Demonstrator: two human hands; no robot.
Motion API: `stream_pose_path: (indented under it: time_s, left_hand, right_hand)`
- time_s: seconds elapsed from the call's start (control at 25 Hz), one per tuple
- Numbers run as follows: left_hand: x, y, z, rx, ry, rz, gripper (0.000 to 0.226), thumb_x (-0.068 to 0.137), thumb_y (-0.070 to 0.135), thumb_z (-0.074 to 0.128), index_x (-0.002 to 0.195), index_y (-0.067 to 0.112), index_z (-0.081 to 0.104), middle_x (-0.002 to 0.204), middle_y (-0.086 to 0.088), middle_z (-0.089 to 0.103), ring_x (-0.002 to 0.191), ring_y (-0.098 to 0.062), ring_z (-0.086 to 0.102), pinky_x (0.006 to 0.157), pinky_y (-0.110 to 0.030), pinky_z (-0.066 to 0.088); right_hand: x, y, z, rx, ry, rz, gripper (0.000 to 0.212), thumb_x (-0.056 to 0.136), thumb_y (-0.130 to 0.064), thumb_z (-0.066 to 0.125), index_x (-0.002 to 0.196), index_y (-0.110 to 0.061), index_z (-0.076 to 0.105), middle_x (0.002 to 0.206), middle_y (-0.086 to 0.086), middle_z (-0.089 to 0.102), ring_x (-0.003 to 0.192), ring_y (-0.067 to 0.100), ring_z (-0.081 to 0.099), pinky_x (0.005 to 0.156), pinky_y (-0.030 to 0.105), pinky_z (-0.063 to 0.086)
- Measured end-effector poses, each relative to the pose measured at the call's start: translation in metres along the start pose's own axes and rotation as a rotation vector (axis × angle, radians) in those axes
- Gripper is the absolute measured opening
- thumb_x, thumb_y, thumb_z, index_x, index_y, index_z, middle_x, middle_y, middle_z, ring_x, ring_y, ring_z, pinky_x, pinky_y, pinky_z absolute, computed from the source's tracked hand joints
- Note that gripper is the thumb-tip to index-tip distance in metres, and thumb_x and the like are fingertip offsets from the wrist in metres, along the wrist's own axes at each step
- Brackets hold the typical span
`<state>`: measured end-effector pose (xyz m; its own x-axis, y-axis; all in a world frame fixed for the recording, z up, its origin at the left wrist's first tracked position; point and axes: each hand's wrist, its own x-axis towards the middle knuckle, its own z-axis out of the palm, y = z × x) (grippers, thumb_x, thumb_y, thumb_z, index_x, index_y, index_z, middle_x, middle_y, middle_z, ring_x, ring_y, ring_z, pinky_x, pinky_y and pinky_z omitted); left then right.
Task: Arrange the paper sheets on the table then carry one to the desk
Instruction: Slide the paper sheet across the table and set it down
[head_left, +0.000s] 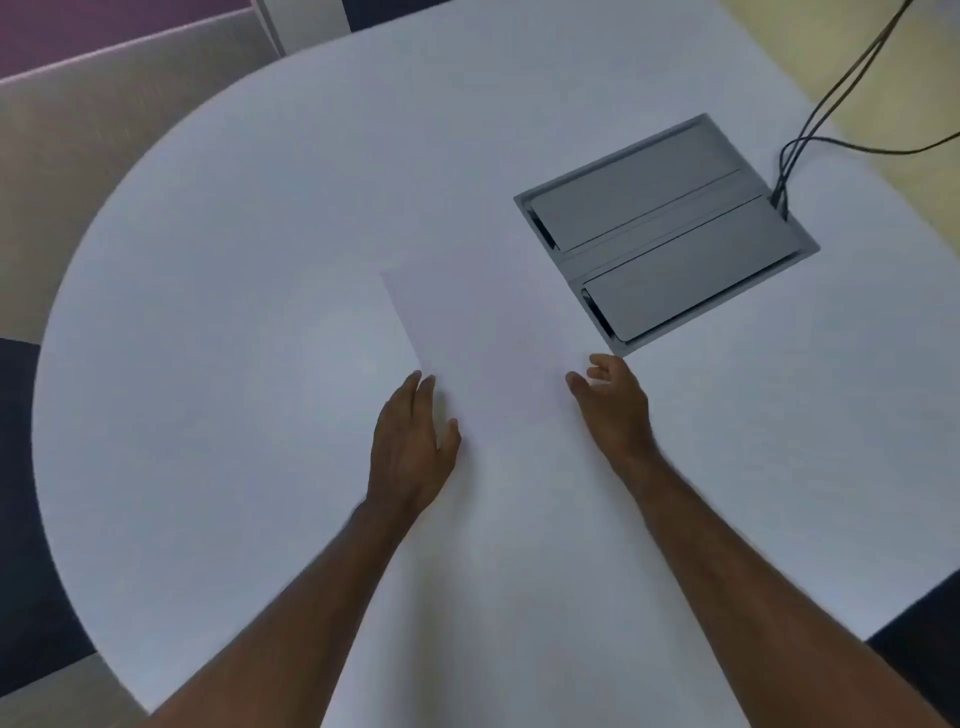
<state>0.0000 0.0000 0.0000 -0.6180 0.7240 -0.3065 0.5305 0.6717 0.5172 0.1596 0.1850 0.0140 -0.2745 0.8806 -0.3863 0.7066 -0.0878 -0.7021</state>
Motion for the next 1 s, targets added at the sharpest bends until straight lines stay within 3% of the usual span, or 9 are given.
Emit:
stream_pose_path:
  time_s: [0.2,0.36,0.52,0.68,0.84,1.0]
  left_hand:
    - [0.032,-0.002,0.026,0.079,0.049,0.045,0.067,0.104,0.034,0.054,0.161,0.006,0.031,0.173,-0.015,0.022,0.160,-0.032,0.022,0.131,-0.048,0.020]
    - [0.046,-0.005,0.048,0.181,0.062,0.043,0.069,0.108,0.039,0.043,0.166,0.009,0.020,0.177,-0.013,0.008,0.164,-0.033,0.007,0.132,-0.049,0.008]
    - [0.047,-0.006,0.064,0.281,0.119,0.026,0.069,0.108,0.042,0.034,0.166,0.009,0.017,0.177,-0.012,0.007,0.164,-0.032,0.004,0.132,-0.052,0.007]
    - [0.048,-0.010,0.073,0.337,0.176,0.026,0.071,0.107,0.046,0.027,0.166,0.009,0.017,0.176,-0.012,0.009,0.164,-0.030,0.007,0.132,-0.052,0.009]
    - [0.047,-0.014,0.077,0.345,0.216,0.035,0.071,0.107,0.046,0.027,0.166,0.008,0.016,0.176,-0.013,0.010,0.164,-0.029,0.009,0.132,-0.051,0.010]
    - [0.048,-0.015,0.078,0.290,0.240,0.034,0.073,0.107,0.047,0.029,0.167,0.008,0.012,0.177,-0.012,0.009,0.164,-0.026,0.008,0.133,-0.048,0.008]
  right_hand:
    - [0.039,0.004,0.007,-0.131,0.000,-0.087,0.051,0.097,-0.029,0.070,0.143,-0.013,0.055,0.145,0.009,0.057,0.135,0.026,0.052,0.112,0.045,0.047]
    - [0.049,0.005,0.016,-0.340,-0.003,-0.125,0.056,0.097,-0.035,0.070,0.146,-0.013,0.054,0.150,0.011,0.048,0.142,0.029,0.042,0.110,0.043,0.043]
    - [0.054,0.004,0.021,-0.231,0.006,-0.120,0.045,0.096,-0.029,0.073,0.137,-0.012,0.061,0.138,0.009,0.053,0.121,0.024,0.059,0.098,0.033,0.052]
    - [0.061,0.006,0.023,-0.164,0.064,-0.116,0.031,0.097,-0.022,0.073,0.126,-0.014,0.066,0.120,0.000,0.057,0.098,0.012,0.059,0.076,0.011,0.043]
    - [0.061,0.014,0.028,-0.087,0.088,-0.118,0.022,0.097,-0.021,0.072,0.117,-0.017,0.068,0.106,-0.008,0.062,0.091,0.010,0.062,0.076,0.014,0.044]
    - [0.061,0.020,0.025,0.096,0.076,-0.031,0.012,0.096,-0.022,0.073,0.107,-0.024,0.068,0.089,-0.017,0.068,0.084,0.003,0.066,0.068,0.006,0.046]
